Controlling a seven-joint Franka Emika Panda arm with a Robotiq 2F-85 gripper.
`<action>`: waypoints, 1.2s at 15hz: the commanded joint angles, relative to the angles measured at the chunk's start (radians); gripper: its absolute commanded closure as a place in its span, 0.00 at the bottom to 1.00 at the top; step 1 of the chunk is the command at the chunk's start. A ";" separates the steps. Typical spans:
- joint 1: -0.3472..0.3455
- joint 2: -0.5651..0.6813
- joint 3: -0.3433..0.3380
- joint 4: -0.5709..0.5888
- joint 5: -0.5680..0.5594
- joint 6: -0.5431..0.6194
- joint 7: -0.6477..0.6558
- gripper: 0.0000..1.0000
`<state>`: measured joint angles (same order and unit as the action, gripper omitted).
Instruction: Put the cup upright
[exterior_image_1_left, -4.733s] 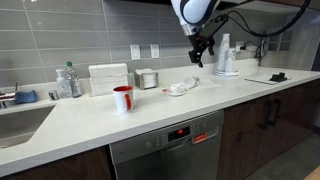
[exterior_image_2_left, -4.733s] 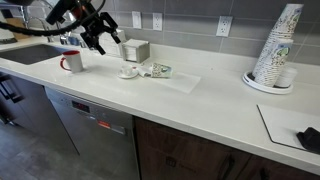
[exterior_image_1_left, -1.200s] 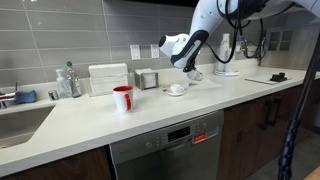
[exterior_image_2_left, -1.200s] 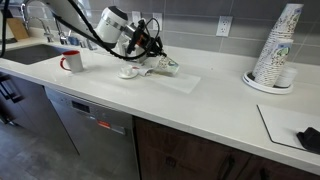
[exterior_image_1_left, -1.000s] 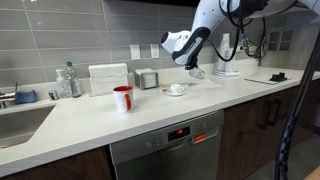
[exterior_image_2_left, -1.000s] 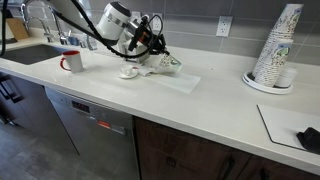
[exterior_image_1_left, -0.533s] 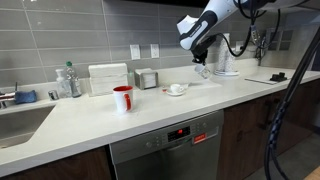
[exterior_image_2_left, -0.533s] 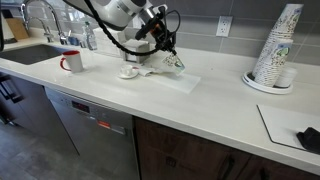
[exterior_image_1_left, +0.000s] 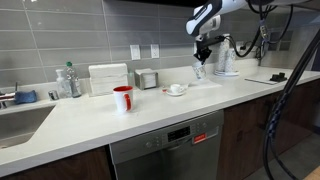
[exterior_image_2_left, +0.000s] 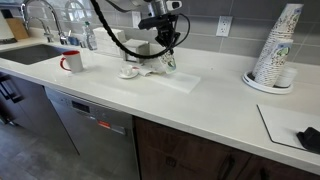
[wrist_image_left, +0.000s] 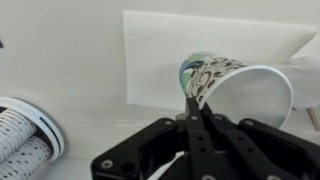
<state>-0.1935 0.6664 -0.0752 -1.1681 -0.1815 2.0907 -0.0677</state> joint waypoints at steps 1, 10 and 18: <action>-0.067 -0.017 0.062 -0.018 0.187 0.001 -0.089 0.99; -0.119 -0.222 0.128 -0.296 0.410 0.028 -0.290 0.99; -0.020 -0.360 0.169 -0.437 0.454 0.003 -0.472 0.99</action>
<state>-0.2588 0.3619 0.0899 -1.5374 0.2621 2.0940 -0.4842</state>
